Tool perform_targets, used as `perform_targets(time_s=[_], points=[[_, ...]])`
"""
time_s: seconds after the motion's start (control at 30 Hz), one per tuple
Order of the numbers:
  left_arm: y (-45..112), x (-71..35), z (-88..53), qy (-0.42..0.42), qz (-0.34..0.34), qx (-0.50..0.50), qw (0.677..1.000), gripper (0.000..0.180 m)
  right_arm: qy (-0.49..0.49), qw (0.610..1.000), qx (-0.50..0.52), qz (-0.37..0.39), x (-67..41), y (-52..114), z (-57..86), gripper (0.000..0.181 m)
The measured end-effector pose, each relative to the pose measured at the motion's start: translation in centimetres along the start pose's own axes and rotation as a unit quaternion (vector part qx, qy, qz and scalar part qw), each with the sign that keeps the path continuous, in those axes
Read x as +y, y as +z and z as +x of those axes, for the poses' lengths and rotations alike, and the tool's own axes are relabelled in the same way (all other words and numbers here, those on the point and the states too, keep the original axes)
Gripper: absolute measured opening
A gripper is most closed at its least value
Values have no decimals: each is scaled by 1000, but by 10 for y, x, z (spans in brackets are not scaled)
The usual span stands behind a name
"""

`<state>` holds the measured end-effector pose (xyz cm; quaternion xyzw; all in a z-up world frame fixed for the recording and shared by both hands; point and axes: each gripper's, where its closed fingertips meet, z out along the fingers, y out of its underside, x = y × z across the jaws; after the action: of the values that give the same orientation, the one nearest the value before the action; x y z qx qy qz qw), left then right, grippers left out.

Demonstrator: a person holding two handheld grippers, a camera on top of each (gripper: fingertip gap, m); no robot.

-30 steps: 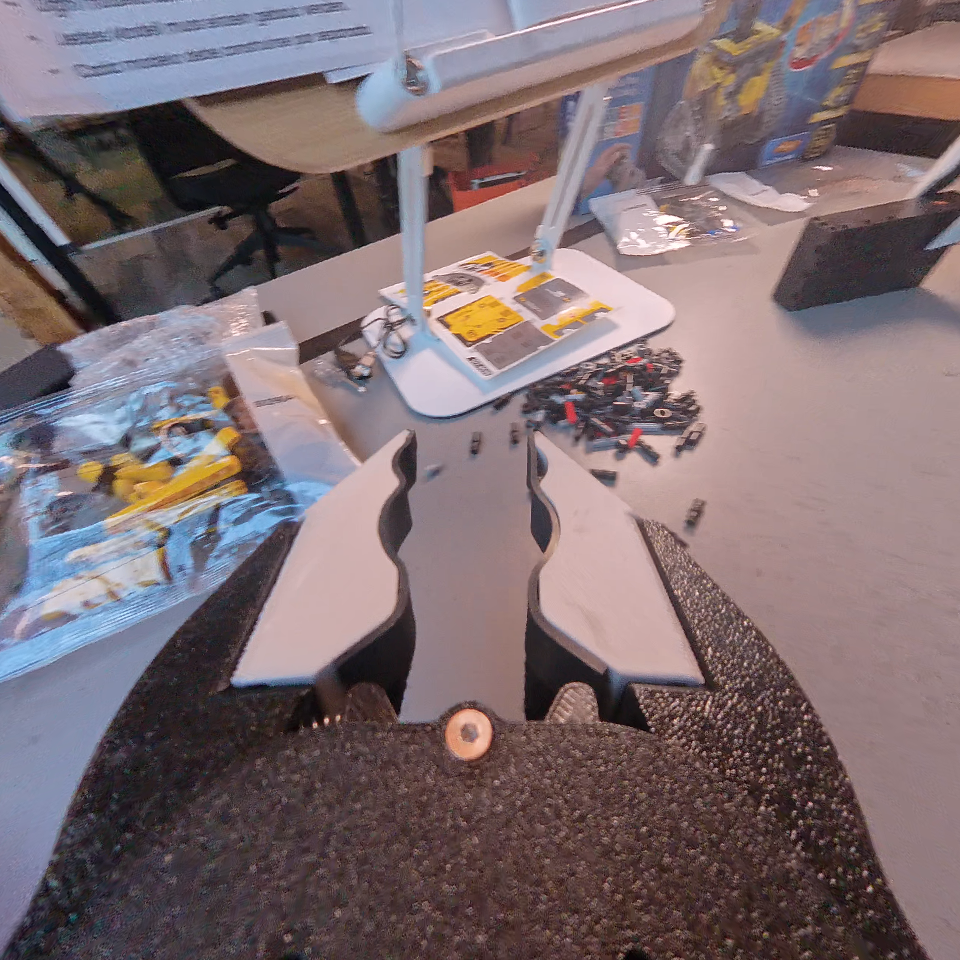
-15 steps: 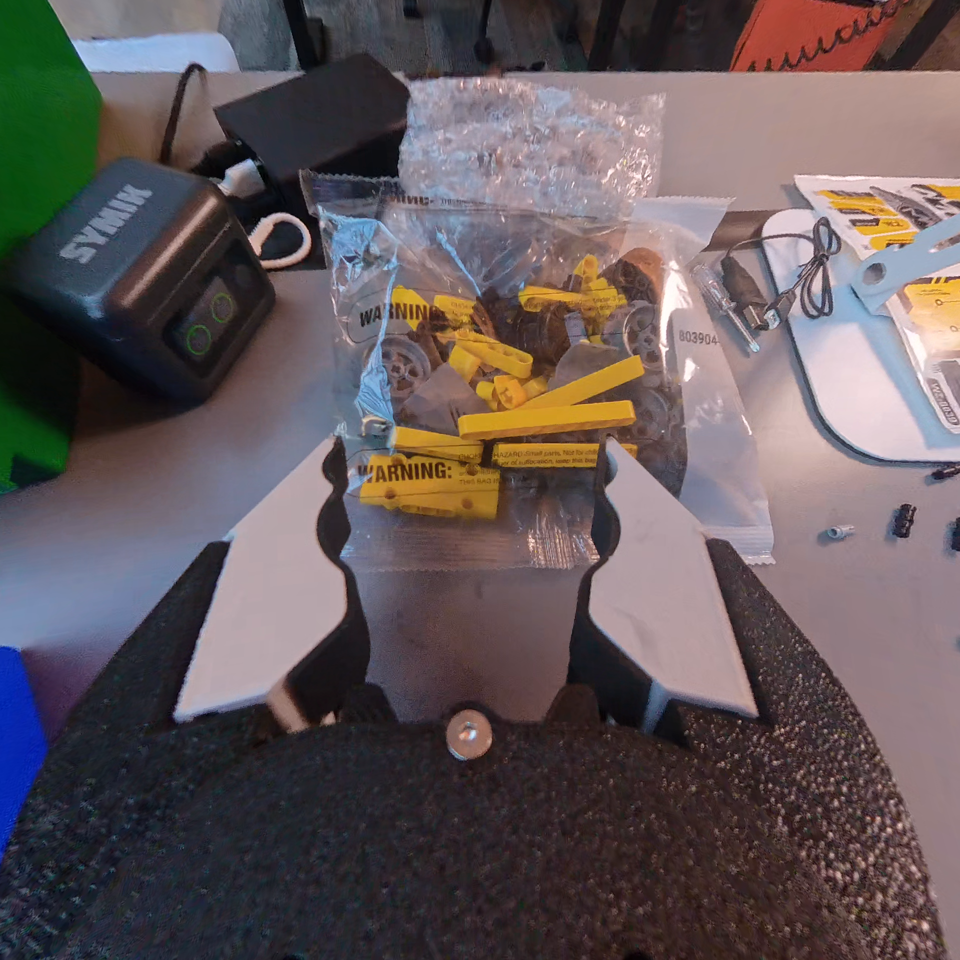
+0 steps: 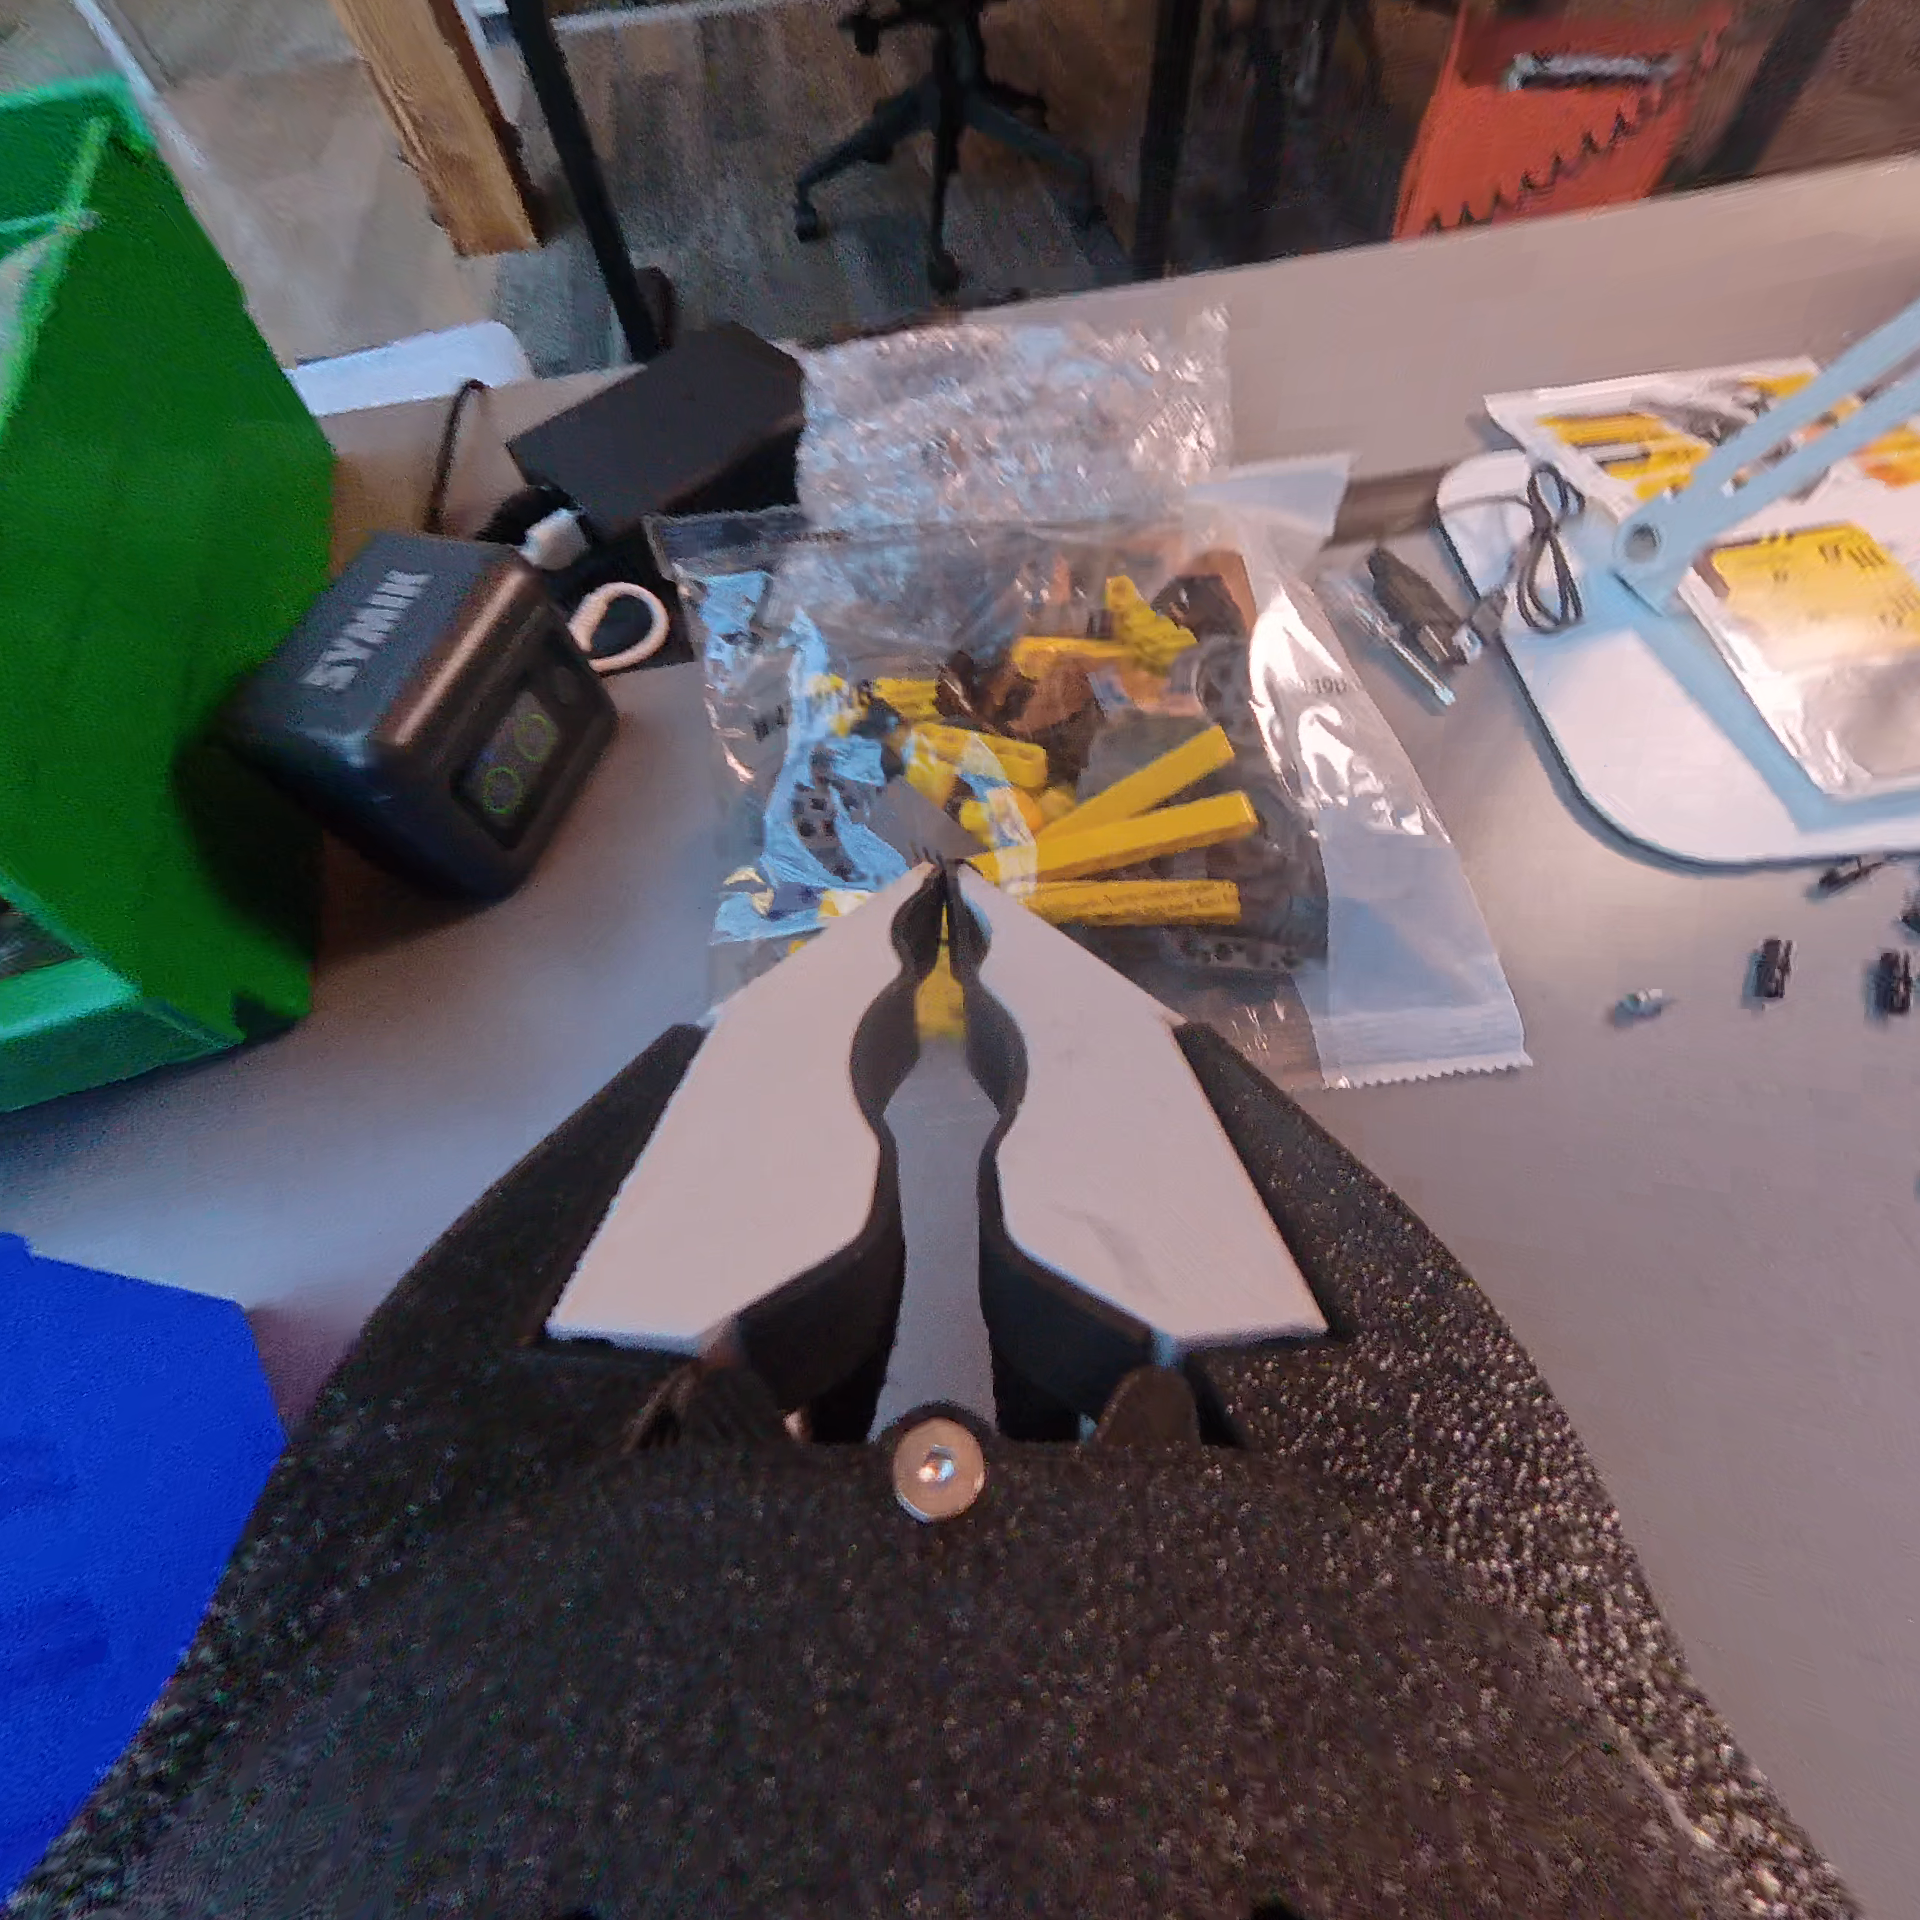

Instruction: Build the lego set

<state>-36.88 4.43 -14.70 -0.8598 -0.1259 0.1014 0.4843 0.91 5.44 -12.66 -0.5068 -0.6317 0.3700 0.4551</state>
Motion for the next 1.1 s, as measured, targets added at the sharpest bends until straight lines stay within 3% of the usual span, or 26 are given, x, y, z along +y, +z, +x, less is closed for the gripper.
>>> perform_targets(time_s=[0.03, 0.07, 0.13, 0.17, 0.27, 0.33, 0.4, 0.43, 0.53, 0.8, 1.1], points=[[-1, -5, -7, -17, 16, -11, 1000, 0, 6, 1000, -3, 2, 0, -1, 0, 21], [1, -7, -12, -32, 21, -14, 999, 16, 10, 1000, -3, 6, -2, -1, 1, 21], [13, 1, -12, -64, -11, 4, 998, 65, 14, 1000, -6, 15, -5, -3, 0, 21], [20, 5, -11, -78, -24, 16, 997, 79, 16, 1000, -6, 19, -6, -4, 0, 20], [38, 14, -11, -104, -54, 34, 992, 96, 21, 999, -10, 26, -7, -4, -2, 20], [42, 17, -8, -98, -70, 49, 991, 80, 23, 999, -13, 26, -6, -4, -3, 19], [38, 15, -8, -77, -63, 44, 994, 35, 24, 999, -17, 22, -3, -2, -6, 18], [35, 13, -8, -64, -58, 44, 995, 21, 25, 999, -18, 20, -2, -1, -7, 18], [25, 9, -1, -41, -45, 55, 997, 0, 19, 999, -20, 20, -2, -1, -8, 17], [-36, -25, 13, 53, 53, 10, 997, 0, 15, 999, -15, 31, -4, -4, -7, 15], [-132, -55, 74, 122, 195, 12, 973, 0, 15, 998, -26, 51, -12, -7, -13, 15]])
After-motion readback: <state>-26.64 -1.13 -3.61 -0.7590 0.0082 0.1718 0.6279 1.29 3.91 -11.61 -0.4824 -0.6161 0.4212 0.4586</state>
